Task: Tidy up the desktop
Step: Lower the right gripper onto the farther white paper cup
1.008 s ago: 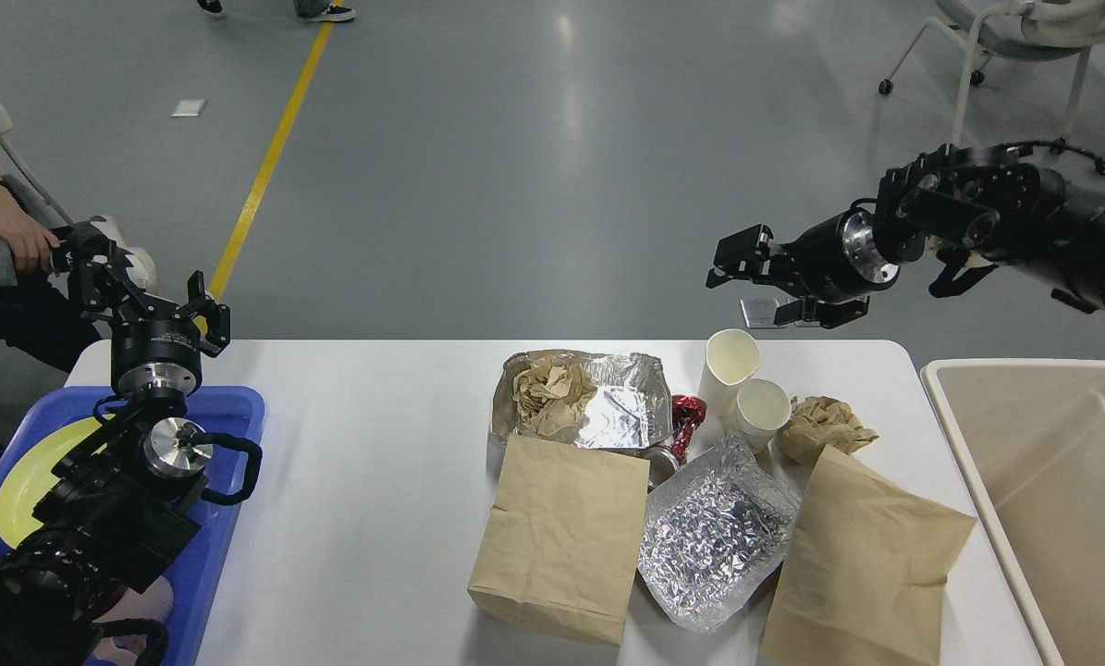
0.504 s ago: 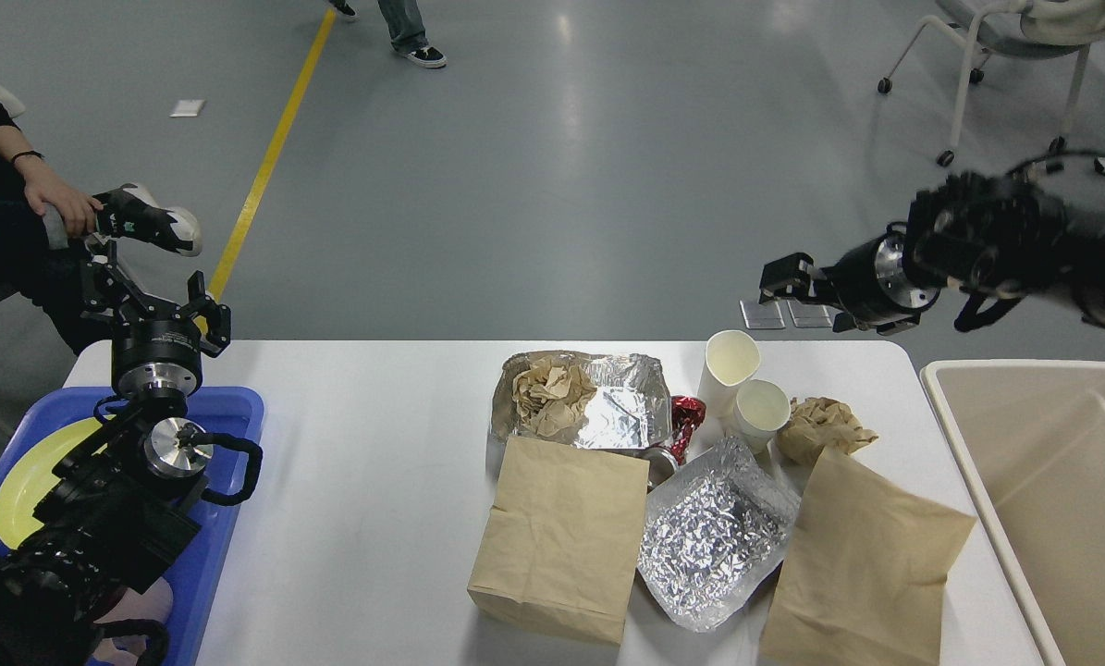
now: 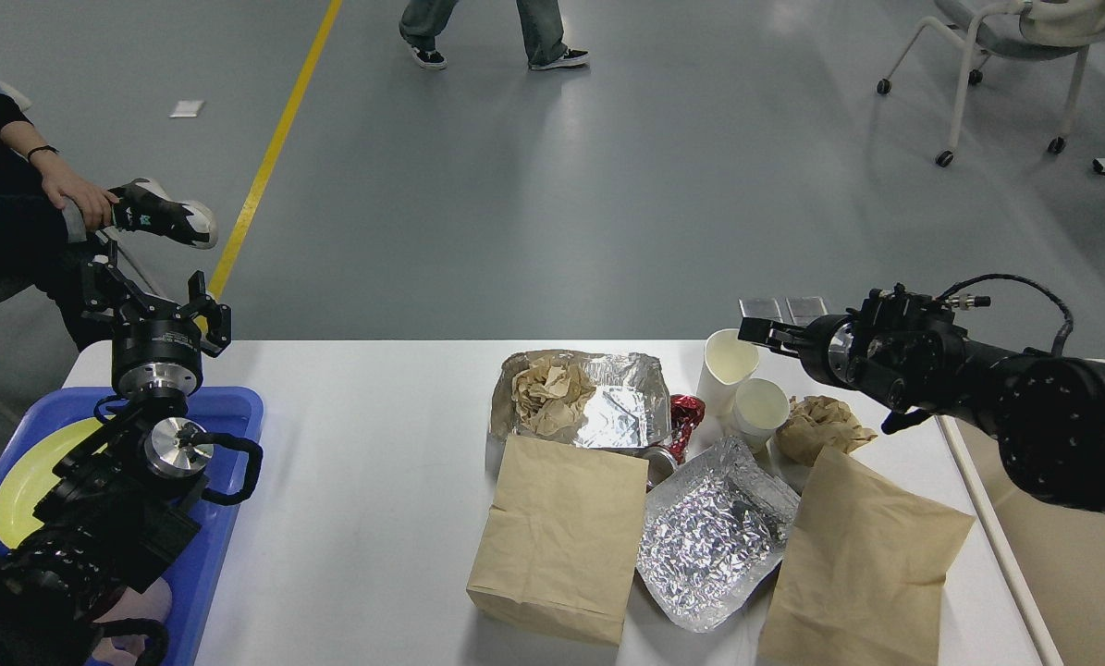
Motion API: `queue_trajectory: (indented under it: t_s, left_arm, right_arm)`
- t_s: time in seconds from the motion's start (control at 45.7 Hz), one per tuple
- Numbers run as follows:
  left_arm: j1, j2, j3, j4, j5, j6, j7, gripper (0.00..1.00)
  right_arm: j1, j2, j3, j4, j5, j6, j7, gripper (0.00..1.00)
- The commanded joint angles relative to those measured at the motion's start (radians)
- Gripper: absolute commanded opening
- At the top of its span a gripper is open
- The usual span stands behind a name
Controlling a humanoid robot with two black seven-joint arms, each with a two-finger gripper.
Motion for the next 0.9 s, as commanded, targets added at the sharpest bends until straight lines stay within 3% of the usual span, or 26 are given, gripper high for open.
queue_trajectory:
  t_s: [0.0, 0.088, 0.131, 0.197, 0.35, 0.504, 0.635, 0.701, 0.767, 0.876]
  left_arm:
    - [0.000, 0.000, 0.000, 0.000, 0.000, 0.000, 0.000, 0.97]
    - [0.000, 0.000, 0.000, 0.000, -0.001, 0.000, 0.000, 0.97]
    - [0.000, 0.000, 0.000, 0.000, 0.000, 0.000, 0.000, 0.97]
    - [0.000, 0.000, 0.000, 0.000, 0.000, 0.000, 0.000, 0.97]
    - [0.000, 0.000, 0.000, 0.000, 0.000, 0.000, 0.000, 0.97]
    - [0.000, 0.000, 0.000, 0.000, 0.000, 0.000, 0.000, 0.97]
    - [0.000, 0.000, 0.000, 0.000, 0.000, 0.000, 0.000, 0.97]
    - [0.000, 0.000, 0.000, 0.000, 0.000, 0.000, 0.000, 0.97]
    - [0.000, 0.000, 0.000, 0.000, 0.000, 0.000, 0.000, 0.97]
    - [0.000, 0.000, 0.000, 0.000, 0.000, 0.000, 0.000, 0.97]
  right_arm:
    - [-0.013, 0.021, -0.001, -0.008, -0.002, -0.007, 0.000, 0.99]
    - [-0.014, 0.026, -0.003, -0.010, -0.005, -0.007, 0.000, 0.94]
    - [-0.023, 0.029, -0.009, -0.013, -0.007, -0.007, 0.000, 0.78]
    - [-0.037, 0.041, -0.018, -0.022, -0.008, -0.009, 0.000, 0.65]
    - [-0.056, 0.062, -0.023, -0.065, -0.008, -0.009, 0.000, 0.63]
    - [-0.066, 0.069, -0.024, -0.067, -0.008, -0.010, -0.001, 0.34]
    - [-0.071, 0.069, -0.010, -0.068, -0.002, -0.018, -0.004, 0.29]
    - [-0.071, 0.069, -0.009, -0.068, 0.006, -0.016, -0.004, 0.11]
    - [-0.069, 0.067, -0.007, -0.067, 0.007, -0.018, -0.004, 0.00]
    - [-0.068, 0.069, -0.006, -0.064, 0.009, -0.016, -0.004, 0.00]
